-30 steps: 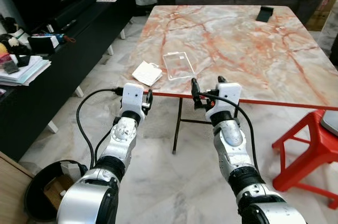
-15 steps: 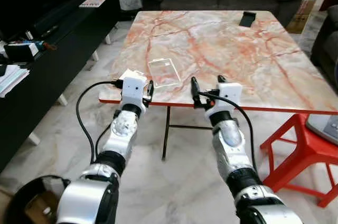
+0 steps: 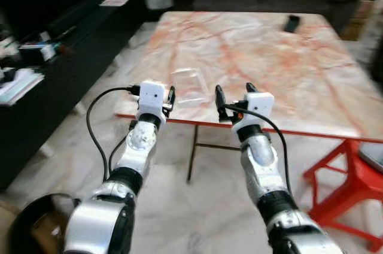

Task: Picking trash to rubbish bin

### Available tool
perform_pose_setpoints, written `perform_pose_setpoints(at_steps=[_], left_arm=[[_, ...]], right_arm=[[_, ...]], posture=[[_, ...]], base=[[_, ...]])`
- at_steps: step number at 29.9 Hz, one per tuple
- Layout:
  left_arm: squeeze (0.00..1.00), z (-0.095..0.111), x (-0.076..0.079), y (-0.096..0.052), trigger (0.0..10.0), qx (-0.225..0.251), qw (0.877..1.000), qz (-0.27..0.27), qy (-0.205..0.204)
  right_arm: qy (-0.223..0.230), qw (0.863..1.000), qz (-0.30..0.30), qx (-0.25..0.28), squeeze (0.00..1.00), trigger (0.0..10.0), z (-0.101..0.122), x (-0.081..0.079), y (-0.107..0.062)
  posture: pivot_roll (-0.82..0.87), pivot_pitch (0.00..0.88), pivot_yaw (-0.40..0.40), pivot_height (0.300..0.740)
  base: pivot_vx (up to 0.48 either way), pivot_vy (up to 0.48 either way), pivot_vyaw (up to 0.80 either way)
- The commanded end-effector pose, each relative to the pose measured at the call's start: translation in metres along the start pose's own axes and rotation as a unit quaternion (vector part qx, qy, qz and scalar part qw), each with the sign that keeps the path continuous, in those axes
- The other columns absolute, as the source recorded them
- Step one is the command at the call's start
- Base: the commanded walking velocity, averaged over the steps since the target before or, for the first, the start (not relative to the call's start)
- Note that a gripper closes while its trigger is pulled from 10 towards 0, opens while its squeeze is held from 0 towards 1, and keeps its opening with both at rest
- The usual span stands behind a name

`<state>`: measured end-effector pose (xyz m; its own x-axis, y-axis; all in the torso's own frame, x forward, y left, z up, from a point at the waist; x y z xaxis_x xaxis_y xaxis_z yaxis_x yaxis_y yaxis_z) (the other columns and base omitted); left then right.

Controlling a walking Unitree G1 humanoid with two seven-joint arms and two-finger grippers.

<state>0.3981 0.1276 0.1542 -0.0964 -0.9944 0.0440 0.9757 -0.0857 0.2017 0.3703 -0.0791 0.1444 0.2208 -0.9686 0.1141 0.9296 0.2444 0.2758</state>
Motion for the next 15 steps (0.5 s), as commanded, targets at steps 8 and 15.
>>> perform_pose_setpoints(at_steps=[8,15], left_arm=[[0.00,0.0051,0.0123,0.0038,10.0,0.007,1.000,-0.010,-0.012],[0.00,0.0063,0.0095,0.0046,10.0,0.008,1.000,-0.006,-0.011]], right_arm=[[-0.010,1.000,-0.013,0.006,0.00,10.0,0.0035,0.0127,-0.0005],[-0.006,1.000,-0.020,0.004,0.00,10.0,0.0047,0.0153,0.0011]], posture=[[-0.07,0.000,0.041,0.740],[-0.07,0.000,0.041,0.740]], base=[[0.281,0.000,0.22],[0.281,0.000,0.00]])
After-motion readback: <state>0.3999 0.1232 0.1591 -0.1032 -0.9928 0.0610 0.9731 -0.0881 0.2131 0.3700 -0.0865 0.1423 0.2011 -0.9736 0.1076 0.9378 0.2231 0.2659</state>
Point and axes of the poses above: a point about 5 cm out from each wrist's last joint towards the gripper, its own y axis pointing out of the wrist towards the gripper, its own z axis along the axis of the wrist's last joint, x = y × z, the point moved 2 cm from there along y, pointing out of the wrist towards the gripper, and after that the axes turned 10 degrees about -y, right-handed, at the moved point
